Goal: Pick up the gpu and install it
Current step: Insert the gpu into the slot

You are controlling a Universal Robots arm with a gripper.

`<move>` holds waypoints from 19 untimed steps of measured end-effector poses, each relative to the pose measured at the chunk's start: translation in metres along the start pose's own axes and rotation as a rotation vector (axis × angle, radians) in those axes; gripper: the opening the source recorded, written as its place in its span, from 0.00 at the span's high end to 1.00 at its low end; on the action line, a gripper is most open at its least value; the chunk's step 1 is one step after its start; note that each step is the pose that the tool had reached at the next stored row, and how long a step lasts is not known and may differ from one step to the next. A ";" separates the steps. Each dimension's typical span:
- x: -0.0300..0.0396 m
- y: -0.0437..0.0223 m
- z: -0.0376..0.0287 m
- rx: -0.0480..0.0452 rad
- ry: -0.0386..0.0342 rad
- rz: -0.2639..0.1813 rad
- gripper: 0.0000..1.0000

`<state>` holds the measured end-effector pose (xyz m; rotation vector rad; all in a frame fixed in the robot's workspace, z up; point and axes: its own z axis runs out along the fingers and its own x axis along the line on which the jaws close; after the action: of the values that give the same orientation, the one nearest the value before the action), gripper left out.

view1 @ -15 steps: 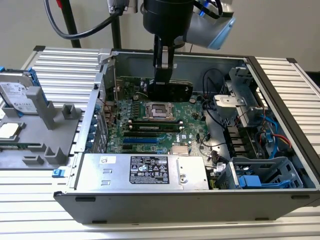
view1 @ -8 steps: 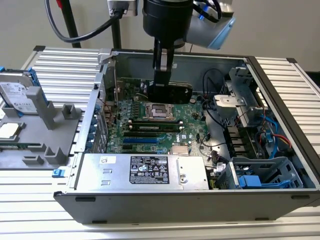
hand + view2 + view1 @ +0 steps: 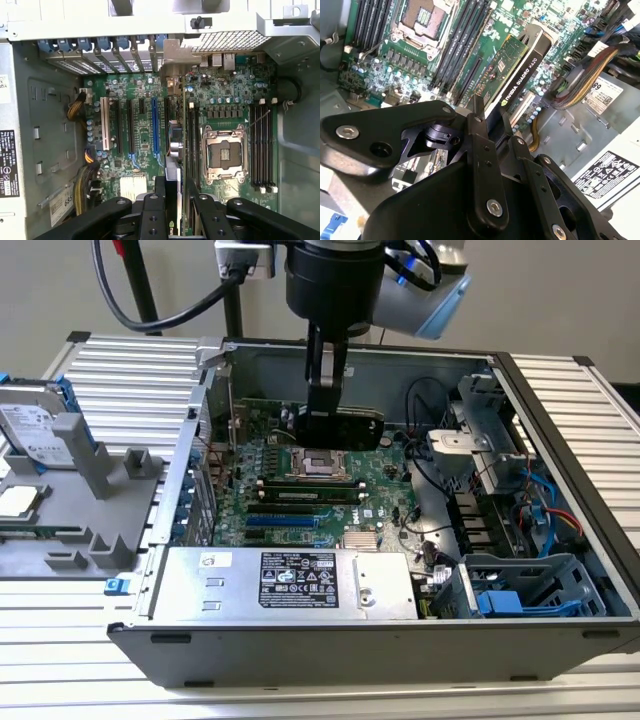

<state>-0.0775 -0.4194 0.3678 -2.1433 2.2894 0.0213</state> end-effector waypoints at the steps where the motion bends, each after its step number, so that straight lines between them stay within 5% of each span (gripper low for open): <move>1: 0.0000 0.0000 0.0001 0.0001 0.0000 0.000 1.00; 19: 0.0001 -0.0003 0.0054 0.0001 -0.0002 0.000 1.00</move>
<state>-0.0772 -0.4194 0.3623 -2.1432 2.2892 0.0214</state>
